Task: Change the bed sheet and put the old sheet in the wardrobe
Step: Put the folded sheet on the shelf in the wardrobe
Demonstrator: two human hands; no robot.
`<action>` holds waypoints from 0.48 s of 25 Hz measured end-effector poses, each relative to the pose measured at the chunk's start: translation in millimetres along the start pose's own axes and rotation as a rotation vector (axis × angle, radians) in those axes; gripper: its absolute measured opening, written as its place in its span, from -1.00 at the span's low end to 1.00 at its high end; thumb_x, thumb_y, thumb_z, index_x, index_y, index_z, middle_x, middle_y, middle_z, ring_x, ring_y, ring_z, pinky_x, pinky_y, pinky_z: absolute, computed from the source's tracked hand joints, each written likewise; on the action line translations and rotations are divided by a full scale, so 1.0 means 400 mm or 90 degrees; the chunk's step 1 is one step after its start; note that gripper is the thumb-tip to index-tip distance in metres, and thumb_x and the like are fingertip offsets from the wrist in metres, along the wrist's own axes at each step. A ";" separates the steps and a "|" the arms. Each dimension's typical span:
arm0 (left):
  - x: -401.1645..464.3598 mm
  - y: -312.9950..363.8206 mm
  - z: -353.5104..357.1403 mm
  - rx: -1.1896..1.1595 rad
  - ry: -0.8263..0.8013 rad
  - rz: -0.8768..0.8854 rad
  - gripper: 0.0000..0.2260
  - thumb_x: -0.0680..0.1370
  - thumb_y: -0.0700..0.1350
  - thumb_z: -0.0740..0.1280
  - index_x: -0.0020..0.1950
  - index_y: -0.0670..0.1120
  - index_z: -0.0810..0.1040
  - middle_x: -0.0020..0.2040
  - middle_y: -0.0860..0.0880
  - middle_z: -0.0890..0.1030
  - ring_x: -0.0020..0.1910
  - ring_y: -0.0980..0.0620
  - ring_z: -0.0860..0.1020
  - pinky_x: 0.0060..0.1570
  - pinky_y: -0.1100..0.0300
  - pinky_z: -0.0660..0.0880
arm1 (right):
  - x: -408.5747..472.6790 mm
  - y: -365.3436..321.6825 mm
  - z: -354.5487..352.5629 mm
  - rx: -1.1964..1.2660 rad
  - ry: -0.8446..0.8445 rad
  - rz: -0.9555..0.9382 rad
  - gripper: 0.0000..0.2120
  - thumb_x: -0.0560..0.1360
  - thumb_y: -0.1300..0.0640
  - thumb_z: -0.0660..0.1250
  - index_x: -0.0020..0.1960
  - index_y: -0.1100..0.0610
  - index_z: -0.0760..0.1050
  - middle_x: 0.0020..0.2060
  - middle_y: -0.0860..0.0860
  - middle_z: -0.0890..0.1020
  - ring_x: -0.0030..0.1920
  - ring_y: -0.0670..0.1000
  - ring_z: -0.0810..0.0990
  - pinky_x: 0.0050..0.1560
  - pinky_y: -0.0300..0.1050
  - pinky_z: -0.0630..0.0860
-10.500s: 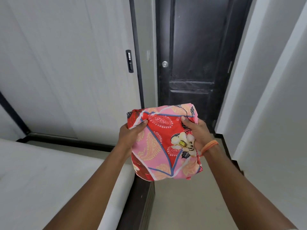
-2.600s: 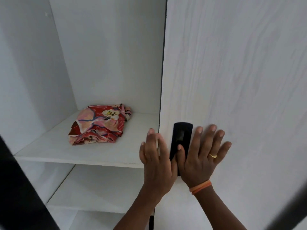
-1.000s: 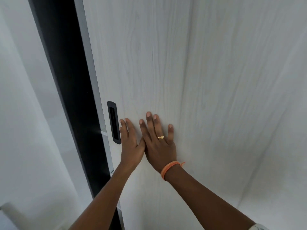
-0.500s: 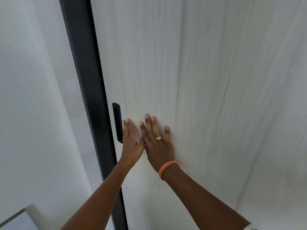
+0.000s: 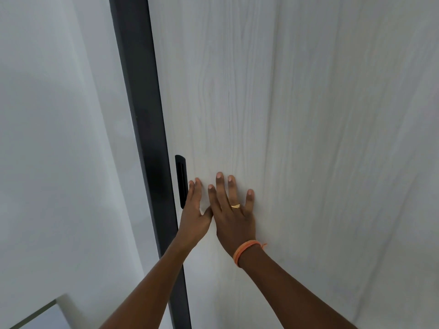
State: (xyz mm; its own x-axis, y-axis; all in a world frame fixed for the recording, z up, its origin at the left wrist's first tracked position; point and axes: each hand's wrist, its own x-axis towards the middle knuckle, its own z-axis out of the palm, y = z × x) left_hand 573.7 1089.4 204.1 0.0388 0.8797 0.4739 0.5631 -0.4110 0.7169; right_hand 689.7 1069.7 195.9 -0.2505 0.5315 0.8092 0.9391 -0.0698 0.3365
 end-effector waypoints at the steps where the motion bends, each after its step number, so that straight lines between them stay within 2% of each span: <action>1: -0.005 0.005 -0.009 -0.011 0.010 -0.020 -0.32 0.62 -0.10 0.29 0.62 0.04 -0.05 0.62 0.07 -0.02 0.59 0.01 0.03 0.51 0.02 0.16 | -0.001 0.002 -0.005 0.035 -0.001 -0.016 -0.27 0.41 -0.09 0.37 0.51 0.09 0.25 0.54 0.17 0.18 0.52 0.25 0.16 0.42 0.40 -0.08; 4: -0.042 0.029 -0.025 0.002 0.055 -0.073 -0.39 0.62 -0.11 0.29 0.59 0.08 0.07 0.59 0.04 0.17 0.55 -0.06 0.21 0.48 -0.08 0.26 | -0.002 0.002 -0.025 0.173 -0.022 -0.051 -0.36 0.33 -0.10 0.48 0.36 0.07 0.47 0.41 0.15 0.43 0.43 0.24 0.36 0.42 0.36 0.00; 6: -0.091 0.052 -0.045 0.045 0.107 -0.108 -0.40 0.62 -0.12 0.30 0.59 0.09 0.09 0.59 0.04 0.19 0.55 -0.06 0.21 0.48 -0.09 0.26 | 0.002 -0.005 -0.046 0.275 -0.039 -0.038 -0.38 0.28 -0.09 0.53 0.29 0.07 0.53 0.30 0.13 0.53 0.35 0.20 0.46 0.39 0.34 0.09; 9: -0.230 0.084 -0.115 0.138 0.221 -0.176 -0.40 0.63 -0.11 0.29 0.60 0.04 0.09 0.59 0.03 0.16 0.57 -0.01 0.13 0.49 -0.09 0.25 | -0.009 -0.051 -0.097 0.459 -0.098 -0.030 -0.39 0.27 -0.07 0.55 0.26 0.08 0.52 0.24 0.11 0.57 0.27 0.17 0.53 0.20 0.38 0.36; 10: -0.299 0.090 -0.144 0.178 0.265 -0.208 -0.39 0.62 -0.12 0.29 0.60 0.00 0.09 0.59 0.01 0.17 0.58 0.00 0.12 0.50 -0.05 0.23 | -0.029 -0.081 -0.121 0.507 -0.136 -0.050 -0.39 0.29 -0.08 0.54 0.28 0.09 0.50 0.24 0.10 0.56 0.26 0.17 0.52 0.15 0.34 0.37; 12: -0.471 0.107 -0.206 0.251 0.329 -0.300 -0.37 0.62 -0.11 0.30 0.61 -0.03 0.07 0.59 -0.03 0.17 0.58 0.02 0.08 0.52 0.07 0.16 | -0.101 -0.148 -0.202 0.579 -0.216 -0.128 -0.41 0.37 -0.07 0.47 0.33 0.09 0.43 0.28 0.09 0.51 0.31 0.16 0.45 0.18 0.29 0.31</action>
State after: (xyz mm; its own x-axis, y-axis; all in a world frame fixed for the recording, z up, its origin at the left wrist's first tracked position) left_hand 522.5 886.5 187.5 -0.6088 0.6781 0.4117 0.6784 0.1760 0.7133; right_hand 625.4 984.4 182.3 -0.4776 0.6858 0.5492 0.7451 0.6474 -0.1604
